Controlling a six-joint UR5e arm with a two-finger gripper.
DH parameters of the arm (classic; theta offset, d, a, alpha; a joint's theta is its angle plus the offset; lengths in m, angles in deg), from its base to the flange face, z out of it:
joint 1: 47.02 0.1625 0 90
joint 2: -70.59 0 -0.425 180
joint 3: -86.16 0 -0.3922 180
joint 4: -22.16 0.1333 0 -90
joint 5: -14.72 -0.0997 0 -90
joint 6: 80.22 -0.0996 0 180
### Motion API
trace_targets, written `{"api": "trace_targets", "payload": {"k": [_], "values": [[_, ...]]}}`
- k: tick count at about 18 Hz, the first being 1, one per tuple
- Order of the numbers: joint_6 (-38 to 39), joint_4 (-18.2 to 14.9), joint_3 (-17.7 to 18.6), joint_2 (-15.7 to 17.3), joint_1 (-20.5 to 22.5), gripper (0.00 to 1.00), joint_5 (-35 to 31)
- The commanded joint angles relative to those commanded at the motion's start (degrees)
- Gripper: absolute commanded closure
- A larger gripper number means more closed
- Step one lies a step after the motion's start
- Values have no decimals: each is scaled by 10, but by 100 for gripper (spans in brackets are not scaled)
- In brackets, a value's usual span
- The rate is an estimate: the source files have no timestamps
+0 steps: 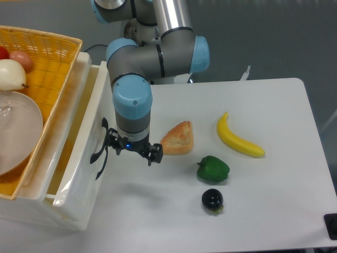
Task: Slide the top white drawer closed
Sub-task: 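Push the drawer front with the gripper into the cabinet, then hold the gripper against the closed drawer front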
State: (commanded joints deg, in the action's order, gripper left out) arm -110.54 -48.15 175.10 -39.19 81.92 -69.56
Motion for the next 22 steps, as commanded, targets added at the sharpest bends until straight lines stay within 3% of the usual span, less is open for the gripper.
{"api": "trace_targets", "payload": {"k": [22], "values": [[11, 0, 1, 0, -15, 0, 3]]}}
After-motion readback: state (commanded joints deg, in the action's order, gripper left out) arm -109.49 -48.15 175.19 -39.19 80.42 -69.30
